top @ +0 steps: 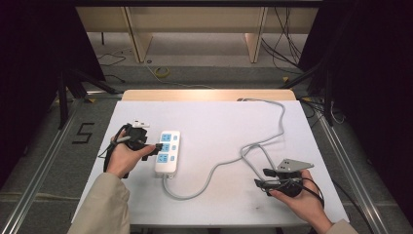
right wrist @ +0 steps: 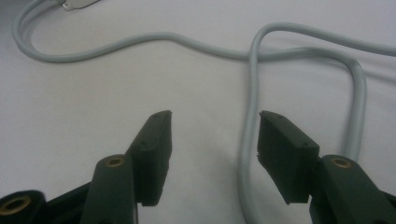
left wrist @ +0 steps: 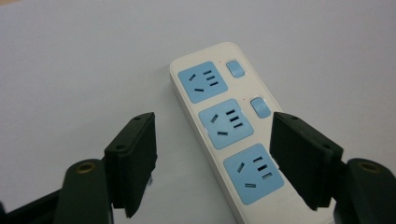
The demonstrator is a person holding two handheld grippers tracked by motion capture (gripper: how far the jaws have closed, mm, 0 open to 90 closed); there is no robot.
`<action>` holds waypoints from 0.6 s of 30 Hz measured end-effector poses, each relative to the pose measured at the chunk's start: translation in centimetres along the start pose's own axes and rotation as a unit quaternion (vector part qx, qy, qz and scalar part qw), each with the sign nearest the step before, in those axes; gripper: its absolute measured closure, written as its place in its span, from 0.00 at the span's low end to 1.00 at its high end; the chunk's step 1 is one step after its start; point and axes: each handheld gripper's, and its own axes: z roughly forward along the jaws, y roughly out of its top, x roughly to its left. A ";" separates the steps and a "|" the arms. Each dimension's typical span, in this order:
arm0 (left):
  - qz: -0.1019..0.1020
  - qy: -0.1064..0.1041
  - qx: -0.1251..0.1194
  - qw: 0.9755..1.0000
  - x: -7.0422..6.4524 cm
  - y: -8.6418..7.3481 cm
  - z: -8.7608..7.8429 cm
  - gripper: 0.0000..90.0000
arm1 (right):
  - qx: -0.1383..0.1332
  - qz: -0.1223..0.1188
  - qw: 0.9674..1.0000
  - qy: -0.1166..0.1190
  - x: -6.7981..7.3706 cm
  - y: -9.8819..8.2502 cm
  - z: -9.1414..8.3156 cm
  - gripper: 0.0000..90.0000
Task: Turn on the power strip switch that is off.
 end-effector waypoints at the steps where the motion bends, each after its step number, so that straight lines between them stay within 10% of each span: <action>1: 0.001 -0.001 0.000 1.000 0.0 -0.1 -0.1 0.34 | 0.000 0.000 1.000 0.000 0.0 0.0 0.0 0.51; 18: 0.002 -0.003 -0.031 1.000 0.7 -4.5 -1.6 0.28 | -0.001 0.000 1.000 0.001 0.0 0.0 0.0 0.49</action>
